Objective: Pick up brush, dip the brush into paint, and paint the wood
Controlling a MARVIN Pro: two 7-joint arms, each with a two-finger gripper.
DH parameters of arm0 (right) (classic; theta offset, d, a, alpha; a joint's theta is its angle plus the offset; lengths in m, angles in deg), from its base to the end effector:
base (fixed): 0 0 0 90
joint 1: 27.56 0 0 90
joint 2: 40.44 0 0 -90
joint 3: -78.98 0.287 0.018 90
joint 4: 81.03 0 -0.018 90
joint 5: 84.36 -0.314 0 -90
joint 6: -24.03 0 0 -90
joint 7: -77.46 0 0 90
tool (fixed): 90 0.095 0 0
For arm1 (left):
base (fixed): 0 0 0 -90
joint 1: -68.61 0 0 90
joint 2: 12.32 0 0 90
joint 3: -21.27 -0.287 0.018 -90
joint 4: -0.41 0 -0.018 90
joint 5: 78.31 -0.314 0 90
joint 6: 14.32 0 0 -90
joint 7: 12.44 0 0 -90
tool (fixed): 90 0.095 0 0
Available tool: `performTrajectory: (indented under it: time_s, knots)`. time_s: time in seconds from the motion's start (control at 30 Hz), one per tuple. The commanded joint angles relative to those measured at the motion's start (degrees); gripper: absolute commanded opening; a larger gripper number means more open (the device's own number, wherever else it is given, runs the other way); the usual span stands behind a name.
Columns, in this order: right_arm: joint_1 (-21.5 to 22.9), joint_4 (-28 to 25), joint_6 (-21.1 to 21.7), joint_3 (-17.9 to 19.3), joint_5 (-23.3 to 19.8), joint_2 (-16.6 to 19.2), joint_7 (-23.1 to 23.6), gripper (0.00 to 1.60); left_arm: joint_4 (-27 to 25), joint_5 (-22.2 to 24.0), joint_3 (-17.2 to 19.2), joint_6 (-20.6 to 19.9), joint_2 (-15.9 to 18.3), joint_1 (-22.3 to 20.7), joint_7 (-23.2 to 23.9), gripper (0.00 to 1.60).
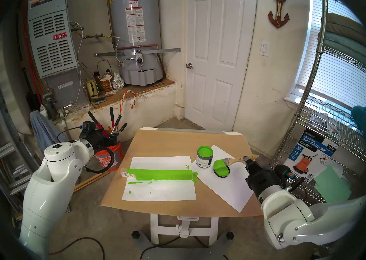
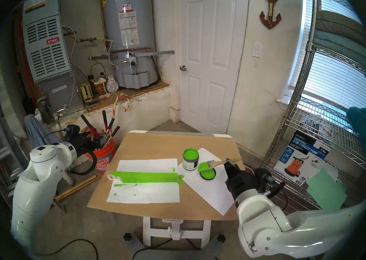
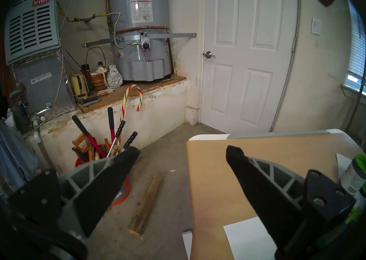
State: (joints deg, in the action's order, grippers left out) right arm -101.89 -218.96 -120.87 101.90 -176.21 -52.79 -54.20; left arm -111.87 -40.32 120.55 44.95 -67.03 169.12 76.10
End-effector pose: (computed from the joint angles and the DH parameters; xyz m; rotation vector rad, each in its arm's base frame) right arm 0.2446 -0.0195 -0.2234 -1.9714 0.9320 -1.5121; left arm 0.3740 0.1409 -0.2052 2.4982 -0.0937 1.8184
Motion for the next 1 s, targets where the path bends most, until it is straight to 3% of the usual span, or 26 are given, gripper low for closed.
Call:
performTrajectory:
  time_s: [0.0,0.97]
  knots:
    - [-1.7,1.1,-0.1,1.9,-1.4,3.5,0.3,0.0,-0.7,0.0,0.4,0.3,0.2,-0.6,0.0,1.6]
    - [-5.8,2.8,-0.1,8.0,-12.1,5.6,10.9,0.0,-0.7,0.0,0.5,0.3,0.2,-0.6,0.0,1.6]
